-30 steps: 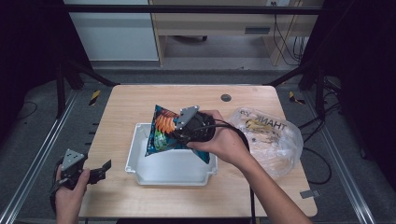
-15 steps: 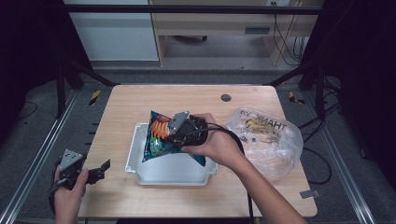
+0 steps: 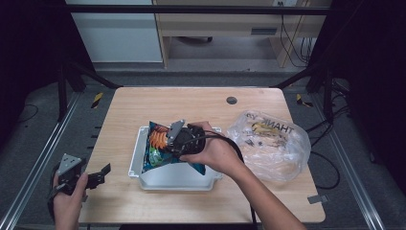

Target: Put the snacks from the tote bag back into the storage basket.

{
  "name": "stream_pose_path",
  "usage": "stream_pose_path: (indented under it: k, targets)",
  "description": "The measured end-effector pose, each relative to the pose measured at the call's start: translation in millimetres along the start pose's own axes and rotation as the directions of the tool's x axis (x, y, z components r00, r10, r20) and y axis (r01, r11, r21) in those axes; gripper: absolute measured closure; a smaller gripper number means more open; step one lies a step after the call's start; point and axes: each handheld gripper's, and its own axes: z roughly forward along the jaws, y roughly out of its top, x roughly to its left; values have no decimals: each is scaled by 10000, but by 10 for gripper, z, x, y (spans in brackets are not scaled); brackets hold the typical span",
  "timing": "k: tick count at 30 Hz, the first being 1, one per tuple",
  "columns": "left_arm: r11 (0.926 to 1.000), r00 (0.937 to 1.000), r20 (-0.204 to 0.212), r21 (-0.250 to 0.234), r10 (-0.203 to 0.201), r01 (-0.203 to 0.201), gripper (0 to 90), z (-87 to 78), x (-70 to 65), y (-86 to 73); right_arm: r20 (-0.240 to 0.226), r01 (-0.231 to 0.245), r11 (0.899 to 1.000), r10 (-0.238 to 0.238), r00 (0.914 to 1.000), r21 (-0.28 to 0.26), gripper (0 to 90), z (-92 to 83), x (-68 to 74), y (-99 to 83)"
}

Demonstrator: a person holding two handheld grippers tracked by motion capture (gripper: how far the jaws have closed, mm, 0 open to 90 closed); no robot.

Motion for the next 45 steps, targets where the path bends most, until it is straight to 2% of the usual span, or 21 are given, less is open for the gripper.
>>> stream_pose_path:
  k: [5, 9, 22, 45]
  targets:
    - [10000, 10000, 19, 2, 46, -46, 25, 11, -8, 2, -91, 110, 9999, -109, 9999, 36, 419, 33, 37, -14]
    - [10000, 10000, 43, -22, 32, -32, 25, 8, -3, 4, -104, -35, 9999, 36, 9999, 112, 419, 66, 33, -51]
    - [10000, 10000, 24, 30, 71, -71, 25, 6, -3, 6, -341, -82, 9997, 90, 9994, 247, 418, 207, 110, -140]
    - [9999, 9999, 73, 71, 129, -130, 26, 15, -16, 6, -503, -250, 9978, 281, 9983, 616, 418, 379, 85, -245]
